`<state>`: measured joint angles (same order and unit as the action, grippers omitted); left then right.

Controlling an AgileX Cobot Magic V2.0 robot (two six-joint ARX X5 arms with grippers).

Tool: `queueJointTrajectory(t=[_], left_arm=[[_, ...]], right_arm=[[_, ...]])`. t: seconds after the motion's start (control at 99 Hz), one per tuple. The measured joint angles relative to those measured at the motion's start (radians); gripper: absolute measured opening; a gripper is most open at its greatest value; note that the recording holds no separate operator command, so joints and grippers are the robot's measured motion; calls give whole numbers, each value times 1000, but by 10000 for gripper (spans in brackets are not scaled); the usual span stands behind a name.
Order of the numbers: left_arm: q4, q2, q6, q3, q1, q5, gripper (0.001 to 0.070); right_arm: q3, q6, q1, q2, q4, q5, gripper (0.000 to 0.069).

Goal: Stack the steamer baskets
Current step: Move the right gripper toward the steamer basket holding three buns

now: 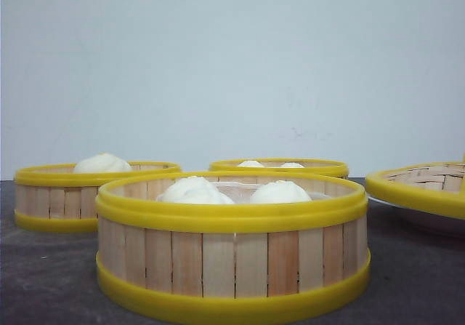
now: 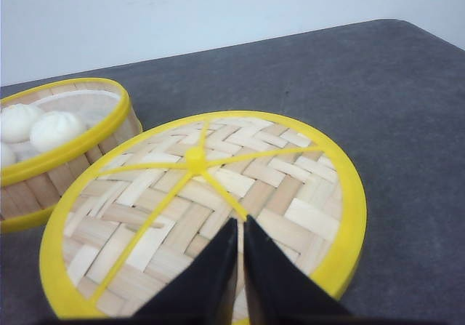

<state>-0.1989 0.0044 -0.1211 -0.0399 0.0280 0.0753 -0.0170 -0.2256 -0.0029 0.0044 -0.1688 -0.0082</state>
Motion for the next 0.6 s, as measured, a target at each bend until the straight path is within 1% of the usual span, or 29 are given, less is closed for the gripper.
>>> queueJointTrajectory(t=[0.414, 0.596], left_arm=[[0, 0, -4, 0, 0, 0, 35], [5, 0, -64, 1, 0, 0, 35]], right_arm=[[0, -9, 0, 0, 0, 0, 10], [0, -56, 0, 0, 1, 1, 10]])
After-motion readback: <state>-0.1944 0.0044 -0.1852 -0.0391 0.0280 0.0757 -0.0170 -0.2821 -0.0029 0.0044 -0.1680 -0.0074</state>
